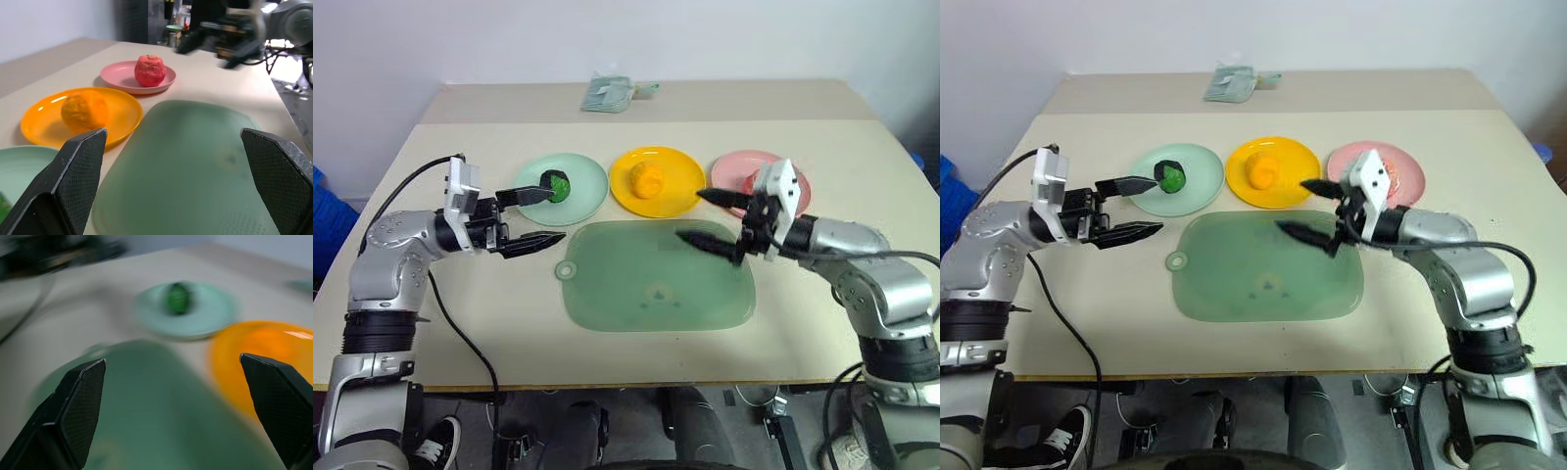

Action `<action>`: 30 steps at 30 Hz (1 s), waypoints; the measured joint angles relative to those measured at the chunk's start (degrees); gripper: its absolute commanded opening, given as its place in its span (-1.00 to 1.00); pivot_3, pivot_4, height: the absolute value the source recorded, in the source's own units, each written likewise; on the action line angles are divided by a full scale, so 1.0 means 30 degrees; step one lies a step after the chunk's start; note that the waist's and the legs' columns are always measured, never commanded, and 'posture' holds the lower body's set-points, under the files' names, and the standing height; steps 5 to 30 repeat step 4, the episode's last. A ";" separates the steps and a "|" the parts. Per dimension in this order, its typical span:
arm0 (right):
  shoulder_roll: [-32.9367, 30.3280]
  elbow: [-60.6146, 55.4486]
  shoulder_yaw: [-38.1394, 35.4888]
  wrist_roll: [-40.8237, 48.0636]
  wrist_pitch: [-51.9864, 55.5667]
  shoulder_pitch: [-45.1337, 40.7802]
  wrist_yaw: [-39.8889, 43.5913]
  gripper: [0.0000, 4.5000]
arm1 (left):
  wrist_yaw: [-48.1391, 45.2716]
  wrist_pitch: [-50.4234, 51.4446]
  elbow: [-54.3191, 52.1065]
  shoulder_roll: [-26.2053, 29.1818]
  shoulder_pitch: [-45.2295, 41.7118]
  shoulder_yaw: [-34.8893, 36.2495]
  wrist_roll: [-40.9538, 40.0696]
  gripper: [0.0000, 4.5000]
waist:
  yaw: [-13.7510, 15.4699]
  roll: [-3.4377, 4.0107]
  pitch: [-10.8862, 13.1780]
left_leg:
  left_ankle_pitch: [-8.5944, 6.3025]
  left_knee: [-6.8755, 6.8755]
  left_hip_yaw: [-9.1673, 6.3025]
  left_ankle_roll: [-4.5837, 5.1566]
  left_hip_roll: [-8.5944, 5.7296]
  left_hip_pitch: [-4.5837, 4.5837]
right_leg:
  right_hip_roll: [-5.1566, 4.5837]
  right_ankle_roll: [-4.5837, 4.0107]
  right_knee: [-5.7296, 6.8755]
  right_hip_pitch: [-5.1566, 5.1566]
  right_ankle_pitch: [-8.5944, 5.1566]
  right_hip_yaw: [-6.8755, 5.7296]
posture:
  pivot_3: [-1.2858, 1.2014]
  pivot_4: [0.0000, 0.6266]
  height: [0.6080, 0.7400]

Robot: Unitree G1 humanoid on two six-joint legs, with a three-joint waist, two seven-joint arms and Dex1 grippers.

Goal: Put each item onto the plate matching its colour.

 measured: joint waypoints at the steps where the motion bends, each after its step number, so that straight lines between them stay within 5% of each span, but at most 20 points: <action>1: -0.0157 -0.0549 0.0086 0.0051 0.0058 0.0201 0.0157 0.98 | -0.0090 0.0045 -0.0019 0.0211 -0.0005 0.0017 -0.0005 1.00 | -0.0013 0.0000 0.0000 | 0.0002 -0.0004 0.0003 -0.0003 0.0000 0.0007 | 0.0001 0.0000 0.0000 0.0000 0.0000 0.0000 | 0.03 -0.52 1.00; 30: -0.0194 -0.1368 0.0317 0.0203 0.0067 0.0923 0.0208 0.98 | -0.0043 0.0348 -0.0755 0.0487 0.0305 0.0083 -0.0026 1.00 | -0.0073 -0.0001 -0.0001 | 0.0004 -0.0013 0.0010 -0.0007 0.0007 0.0015 | 0.0004 0.0000 0.0001 0.0000 0.0000 0.0004 | 0.03 -0.52 1.00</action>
